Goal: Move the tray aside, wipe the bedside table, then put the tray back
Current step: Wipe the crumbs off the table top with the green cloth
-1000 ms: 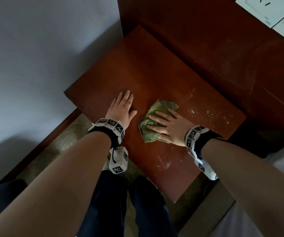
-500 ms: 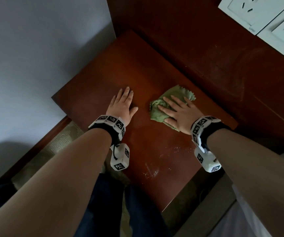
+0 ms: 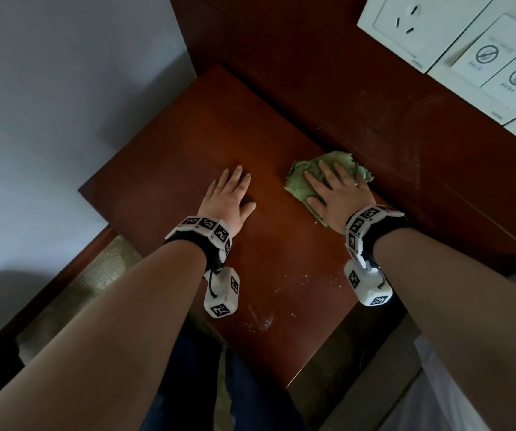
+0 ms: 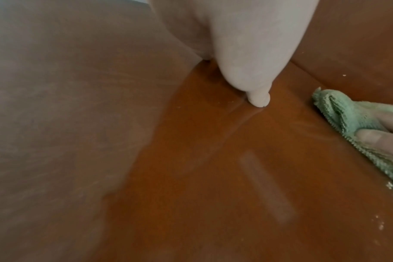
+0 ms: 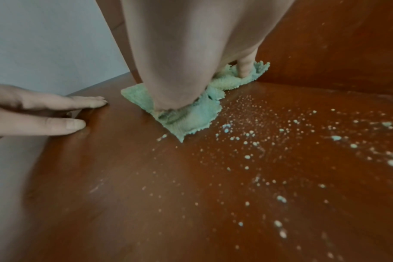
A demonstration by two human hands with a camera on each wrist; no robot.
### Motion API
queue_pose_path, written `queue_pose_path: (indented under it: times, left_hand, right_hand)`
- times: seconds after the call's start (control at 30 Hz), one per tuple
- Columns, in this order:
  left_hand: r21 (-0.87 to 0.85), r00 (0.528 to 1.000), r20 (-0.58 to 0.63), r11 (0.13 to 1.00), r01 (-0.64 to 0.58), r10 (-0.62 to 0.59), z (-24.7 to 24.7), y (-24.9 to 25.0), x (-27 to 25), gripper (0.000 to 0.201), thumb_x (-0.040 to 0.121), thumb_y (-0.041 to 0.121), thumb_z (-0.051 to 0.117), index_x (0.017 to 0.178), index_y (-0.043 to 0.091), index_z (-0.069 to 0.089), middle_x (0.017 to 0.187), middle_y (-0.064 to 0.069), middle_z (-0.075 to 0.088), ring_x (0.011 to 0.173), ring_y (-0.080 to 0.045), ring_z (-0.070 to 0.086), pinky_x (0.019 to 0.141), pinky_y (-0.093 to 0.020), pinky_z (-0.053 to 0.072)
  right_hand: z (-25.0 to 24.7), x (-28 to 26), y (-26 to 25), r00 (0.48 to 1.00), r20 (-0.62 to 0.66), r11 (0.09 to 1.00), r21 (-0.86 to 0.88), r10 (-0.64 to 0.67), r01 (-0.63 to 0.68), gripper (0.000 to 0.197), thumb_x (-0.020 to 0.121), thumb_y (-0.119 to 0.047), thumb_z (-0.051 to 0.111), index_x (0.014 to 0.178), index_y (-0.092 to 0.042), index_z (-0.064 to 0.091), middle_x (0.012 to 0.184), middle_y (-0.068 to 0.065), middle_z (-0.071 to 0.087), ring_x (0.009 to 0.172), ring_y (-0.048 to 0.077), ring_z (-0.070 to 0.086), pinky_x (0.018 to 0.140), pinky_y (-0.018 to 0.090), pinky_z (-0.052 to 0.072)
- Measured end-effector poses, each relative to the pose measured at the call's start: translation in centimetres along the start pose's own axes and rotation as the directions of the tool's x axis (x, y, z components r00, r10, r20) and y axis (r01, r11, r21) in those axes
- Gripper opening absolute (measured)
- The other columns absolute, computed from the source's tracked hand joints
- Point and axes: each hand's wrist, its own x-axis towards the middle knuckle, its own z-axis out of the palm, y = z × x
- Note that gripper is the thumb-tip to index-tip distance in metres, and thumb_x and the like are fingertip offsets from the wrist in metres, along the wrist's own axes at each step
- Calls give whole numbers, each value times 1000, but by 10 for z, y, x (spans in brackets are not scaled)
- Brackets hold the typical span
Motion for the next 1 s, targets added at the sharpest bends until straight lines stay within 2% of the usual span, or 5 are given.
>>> queue_pose_path:
  times: [0.23, 0.33, 0.43, 0.6, 1.0]
  left_hand:
    - [24, 999, 35, 1000, 21, -21, -2, 5, -2, 63, 99, 43, 29, 151, 23, -1, 160, 5, -12, 148, -16, -9, 122, -34, 0]
    - [24, 998, 53, 999, 36, -37, -1, 8, -5, 64, 99, 43, 29, 151, 21, -3, 160, 5, -14, 148, -16, -10, 122, -34, -1]
    - [15, 996, 67, 999, 49, -50, 2, 12, -9, 65, 99, 44, 30, 151, 21, -3, 159, 6, -15, 148, -16, -11, 122, -34, -2]
    - [42, 996, 75, 998, 40, -43, 6, 12, -17, 67, 98, 48, 30, 151, 24, -3, 159, 7, -14, 148, -15, -10, 123, -34, 0]
    - [46, 998, 57, 999, -28, 26, 21, -7, -39, 65, 97, 51, 30, 150, 29, 0, 160, 8, -14, 148, -15, -9, 123, -35, 0]
  right_hand:
    - [2, -7, 7, 990, -27, 990, 5, 140, -140, 59, 97, -52, 14, 150, -31, -2, 160, 5, -2, 143, 27, 12, 111, 49, 26]
    - [4, -13, 9, 983, -17, 983, 17, 185, -184, 60, 97, -52, 14, 150, -29, -1, 160, 5, -1, 141, 28, 16, 109, 49, 29]
    - [9, -22, 7, 975, 6, 974, 40, 223, -224, 59, 98, -50, 13, 150, -29, -3, 160, 6, -4, 142, 30, 15, 110, 53, 26]
    - [17, -37, -3, 962, 75, 949, 155, 264, -273, 58, 98, -49, 13, 150, -30, -6, 159, 4, -11, 146, 30, -2, 114, 58, 12]
    - [30, -61, -35, 943, 141, 916, 231, 301, -327, 60, 98, -50, 13, 149, -30, -11, 158, 4, -19, 146, 31, -10, 115, 58, 3]
